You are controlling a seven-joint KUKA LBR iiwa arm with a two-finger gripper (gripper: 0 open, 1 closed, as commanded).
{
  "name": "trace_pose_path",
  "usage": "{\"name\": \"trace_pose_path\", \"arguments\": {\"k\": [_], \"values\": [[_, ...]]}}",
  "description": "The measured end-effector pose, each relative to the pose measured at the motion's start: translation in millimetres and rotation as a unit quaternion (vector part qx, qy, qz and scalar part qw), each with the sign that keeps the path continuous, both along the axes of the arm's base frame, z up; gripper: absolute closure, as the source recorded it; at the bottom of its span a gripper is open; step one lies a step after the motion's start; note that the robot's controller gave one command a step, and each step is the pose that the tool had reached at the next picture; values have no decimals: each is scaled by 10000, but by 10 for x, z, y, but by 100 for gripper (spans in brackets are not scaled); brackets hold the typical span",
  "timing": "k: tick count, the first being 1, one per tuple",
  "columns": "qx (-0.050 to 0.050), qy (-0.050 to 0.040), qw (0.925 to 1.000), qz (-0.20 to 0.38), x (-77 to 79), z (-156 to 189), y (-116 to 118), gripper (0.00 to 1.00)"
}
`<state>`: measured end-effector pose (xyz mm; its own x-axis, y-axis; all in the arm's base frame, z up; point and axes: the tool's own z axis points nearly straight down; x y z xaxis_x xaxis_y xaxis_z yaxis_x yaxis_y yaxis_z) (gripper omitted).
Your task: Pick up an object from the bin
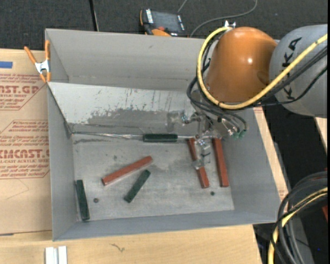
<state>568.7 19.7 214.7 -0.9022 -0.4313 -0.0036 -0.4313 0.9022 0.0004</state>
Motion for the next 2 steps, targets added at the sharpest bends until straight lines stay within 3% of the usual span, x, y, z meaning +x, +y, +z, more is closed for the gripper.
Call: {"name": "trace_pose_path", "arguments": {"k": [1, 2], "values": [[8, 36, 9949, 1009, 23, -1474, 707, 0], [4, 7, 9951, 993, 43, -1432, 689, 100]]}}
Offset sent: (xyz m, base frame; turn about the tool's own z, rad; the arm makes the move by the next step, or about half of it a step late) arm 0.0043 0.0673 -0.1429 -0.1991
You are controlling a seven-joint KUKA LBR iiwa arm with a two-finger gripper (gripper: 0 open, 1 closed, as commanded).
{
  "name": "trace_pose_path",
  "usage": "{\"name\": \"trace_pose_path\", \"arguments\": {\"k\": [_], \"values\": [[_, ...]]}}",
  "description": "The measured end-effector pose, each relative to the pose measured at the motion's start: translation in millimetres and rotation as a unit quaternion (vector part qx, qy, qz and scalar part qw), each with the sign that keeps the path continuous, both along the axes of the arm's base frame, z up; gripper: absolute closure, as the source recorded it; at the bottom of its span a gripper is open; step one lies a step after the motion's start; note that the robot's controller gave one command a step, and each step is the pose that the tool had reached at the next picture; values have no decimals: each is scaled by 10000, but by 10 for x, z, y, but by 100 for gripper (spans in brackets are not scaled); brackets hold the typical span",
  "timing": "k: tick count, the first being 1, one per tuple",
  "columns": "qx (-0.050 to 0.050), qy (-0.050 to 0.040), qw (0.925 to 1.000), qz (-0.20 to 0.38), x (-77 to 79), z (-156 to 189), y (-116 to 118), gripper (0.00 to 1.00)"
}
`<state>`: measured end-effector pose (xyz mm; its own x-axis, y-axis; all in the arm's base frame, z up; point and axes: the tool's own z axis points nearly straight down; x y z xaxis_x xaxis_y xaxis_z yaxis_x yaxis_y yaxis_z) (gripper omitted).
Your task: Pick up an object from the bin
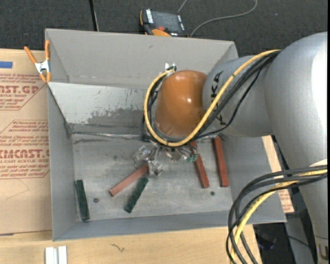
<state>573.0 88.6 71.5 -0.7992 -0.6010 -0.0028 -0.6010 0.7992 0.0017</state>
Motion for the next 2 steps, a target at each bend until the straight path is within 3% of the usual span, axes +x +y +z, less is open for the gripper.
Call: {"name": "trace_pose_path", "arguments": {"k": [1, 2], "values": [[-5, -52, 9995, 298, -1, 1569, 108, 100], [-2, -9, 9996, 297, -16, 1517, 107, 0]]}}
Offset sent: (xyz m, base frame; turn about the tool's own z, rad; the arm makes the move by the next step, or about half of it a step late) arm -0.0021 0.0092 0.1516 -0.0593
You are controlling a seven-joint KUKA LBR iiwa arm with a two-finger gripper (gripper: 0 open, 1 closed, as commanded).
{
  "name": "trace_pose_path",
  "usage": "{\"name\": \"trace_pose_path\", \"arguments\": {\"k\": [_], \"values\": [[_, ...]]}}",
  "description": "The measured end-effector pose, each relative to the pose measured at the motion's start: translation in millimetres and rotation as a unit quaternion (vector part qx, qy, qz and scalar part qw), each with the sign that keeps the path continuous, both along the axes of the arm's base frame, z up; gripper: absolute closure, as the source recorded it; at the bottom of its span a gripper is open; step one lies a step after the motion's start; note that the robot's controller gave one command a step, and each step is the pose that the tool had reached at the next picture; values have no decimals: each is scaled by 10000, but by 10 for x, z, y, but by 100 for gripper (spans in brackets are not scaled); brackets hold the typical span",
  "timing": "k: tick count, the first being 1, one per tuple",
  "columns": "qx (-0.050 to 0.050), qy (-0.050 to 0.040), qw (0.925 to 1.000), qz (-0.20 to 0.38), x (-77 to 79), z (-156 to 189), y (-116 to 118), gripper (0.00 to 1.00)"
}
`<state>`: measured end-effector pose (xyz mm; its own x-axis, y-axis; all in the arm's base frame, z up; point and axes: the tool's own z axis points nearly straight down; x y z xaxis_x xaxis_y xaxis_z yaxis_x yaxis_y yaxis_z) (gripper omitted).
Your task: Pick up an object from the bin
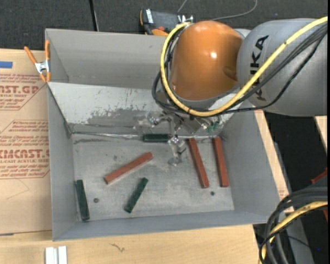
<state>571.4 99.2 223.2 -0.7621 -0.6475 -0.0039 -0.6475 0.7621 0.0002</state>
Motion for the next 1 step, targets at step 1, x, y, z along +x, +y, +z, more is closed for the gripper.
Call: {"name": "trace_pose_path", "arguments": {"k": [1], "values": [[-7, 37, 9895, 1445, -108, -1542, 287, 0]]}}
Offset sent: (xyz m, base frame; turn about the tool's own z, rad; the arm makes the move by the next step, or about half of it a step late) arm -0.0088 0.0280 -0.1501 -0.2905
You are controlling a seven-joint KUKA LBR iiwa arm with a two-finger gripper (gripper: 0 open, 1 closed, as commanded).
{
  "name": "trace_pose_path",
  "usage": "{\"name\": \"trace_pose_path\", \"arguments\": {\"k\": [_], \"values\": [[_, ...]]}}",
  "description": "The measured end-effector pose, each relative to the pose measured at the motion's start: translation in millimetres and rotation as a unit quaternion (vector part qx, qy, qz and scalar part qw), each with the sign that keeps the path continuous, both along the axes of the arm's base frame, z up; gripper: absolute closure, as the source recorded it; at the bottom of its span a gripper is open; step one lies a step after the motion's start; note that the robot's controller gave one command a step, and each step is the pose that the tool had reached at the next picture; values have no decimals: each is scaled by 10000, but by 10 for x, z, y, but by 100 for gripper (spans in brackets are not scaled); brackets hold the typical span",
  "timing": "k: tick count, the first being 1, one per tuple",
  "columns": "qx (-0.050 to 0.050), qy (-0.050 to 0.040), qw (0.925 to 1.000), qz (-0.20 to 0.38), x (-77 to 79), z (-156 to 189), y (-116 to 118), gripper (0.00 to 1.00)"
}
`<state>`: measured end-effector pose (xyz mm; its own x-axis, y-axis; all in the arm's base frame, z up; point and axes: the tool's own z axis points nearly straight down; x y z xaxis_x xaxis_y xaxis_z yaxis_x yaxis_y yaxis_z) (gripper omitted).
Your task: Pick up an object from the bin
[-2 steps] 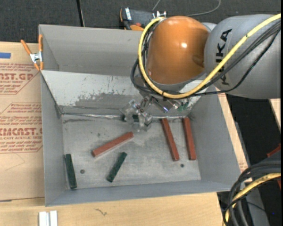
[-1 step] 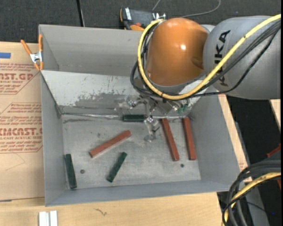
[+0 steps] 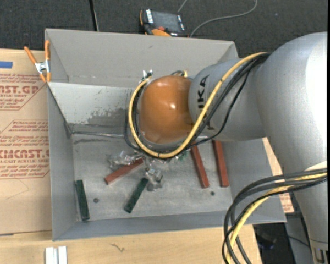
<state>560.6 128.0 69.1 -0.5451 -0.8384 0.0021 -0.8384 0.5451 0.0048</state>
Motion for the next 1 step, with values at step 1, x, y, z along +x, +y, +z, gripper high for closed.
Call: {"name": "trace_pose_path", "arguments": {"k": [1], "values": [[7, -27, 10000, -9, 19, 35, -2, 100]]}}
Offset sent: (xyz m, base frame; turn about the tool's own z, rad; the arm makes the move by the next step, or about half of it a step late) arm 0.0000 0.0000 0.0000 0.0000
